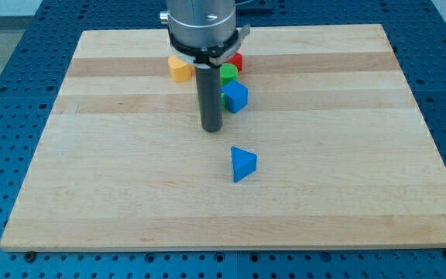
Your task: Move the blue cube into the green circle
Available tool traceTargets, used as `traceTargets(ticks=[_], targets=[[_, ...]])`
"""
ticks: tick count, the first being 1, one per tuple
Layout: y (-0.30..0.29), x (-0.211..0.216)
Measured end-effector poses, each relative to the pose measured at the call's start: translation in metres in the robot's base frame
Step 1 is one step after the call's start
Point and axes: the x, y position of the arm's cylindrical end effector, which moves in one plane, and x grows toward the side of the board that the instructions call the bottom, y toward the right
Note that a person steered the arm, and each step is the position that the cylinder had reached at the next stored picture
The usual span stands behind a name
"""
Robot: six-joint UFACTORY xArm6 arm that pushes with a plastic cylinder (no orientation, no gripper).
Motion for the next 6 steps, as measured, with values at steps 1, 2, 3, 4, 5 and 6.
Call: traceTargets(ticks=[1, 2, 3, 4, 5, 6], targets=[[0.053, 0.007], [0.086, -0.012], [0.084, -0.036], [0.067, -0.05], [0.062, -0.051], [0.053, -0.055]])
